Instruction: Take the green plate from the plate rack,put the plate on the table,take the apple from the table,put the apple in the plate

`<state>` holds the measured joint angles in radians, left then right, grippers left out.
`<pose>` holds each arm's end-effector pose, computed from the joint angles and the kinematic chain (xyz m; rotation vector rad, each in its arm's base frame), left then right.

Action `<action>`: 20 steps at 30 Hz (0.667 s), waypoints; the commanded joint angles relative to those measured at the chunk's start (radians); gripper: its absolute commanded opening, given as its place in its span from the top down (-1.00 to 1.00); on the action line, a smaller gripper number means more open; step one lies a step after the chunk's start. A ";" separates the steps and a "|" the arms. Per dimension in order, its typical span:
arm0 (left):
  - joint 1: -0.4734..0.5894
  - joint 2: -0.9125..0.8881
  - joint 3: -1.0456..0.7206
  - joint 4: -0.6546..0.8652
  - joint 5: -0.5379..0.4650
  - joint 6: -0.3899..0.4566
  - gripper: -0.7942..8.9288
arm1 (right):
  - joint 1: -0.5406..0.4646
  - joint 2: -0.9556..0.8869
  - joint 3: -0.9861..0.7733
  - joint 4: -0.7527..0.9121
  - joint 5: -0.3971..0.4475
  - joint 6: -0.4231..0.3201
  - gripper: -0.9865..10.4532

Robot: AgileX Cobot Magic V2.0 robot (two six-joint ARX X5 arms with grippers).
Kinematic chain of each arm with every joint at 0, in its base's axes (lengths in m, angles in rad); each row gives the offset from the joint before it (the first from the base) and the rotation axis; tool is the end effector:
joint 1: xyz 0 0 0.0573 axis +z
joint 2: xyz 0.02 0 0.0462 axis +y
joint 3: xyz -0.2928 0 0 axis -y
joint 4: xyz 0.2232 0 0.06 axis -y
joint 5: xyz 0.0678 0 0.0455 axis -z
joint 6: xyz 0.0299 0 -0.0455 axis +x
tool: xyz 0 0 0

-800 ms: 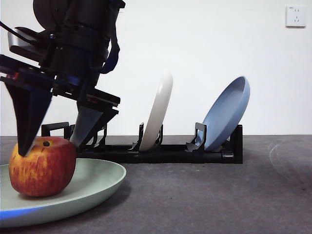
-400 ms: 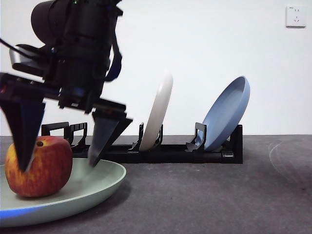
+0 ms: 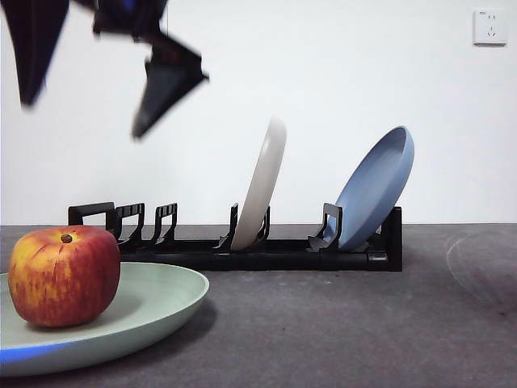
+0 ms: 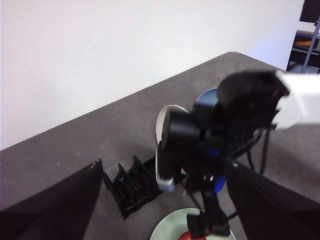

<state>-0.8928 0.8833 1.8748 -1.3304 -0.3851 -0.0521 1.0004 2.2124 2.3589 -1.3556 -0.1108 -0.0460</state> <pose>0.0064 0.0100 0.5177 0.1536 0.2877 -0.4951 0.2358 0.3736 0.3388 -0.5820 1.1234 0.9953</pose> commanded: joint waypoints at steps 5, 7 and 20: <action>0.002 -0.003 -0.004 -0.001 -0.008 0.005 0.00 | -0.039 -0.133 0.039 -0.023 0.006 0.005 -0.05; 0.002 0.001 -0.004 -0.001 -0.008 0.005 0.00 | -0.054 -0.180 0.039 -0.024 0.003 0.013 -0.05; 0.002 0.119 -0.004 -0.001 -0.007 0.005 0.00 | -0.118 -0.693 -0.117 -0.024 -0.066 0.016 0.08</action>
<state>-0.8928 1.0035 1.8748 -1.3304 -0.3897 -0.0521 0.8822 1.5066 2.2562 -1.3552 -0.1741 -0.0372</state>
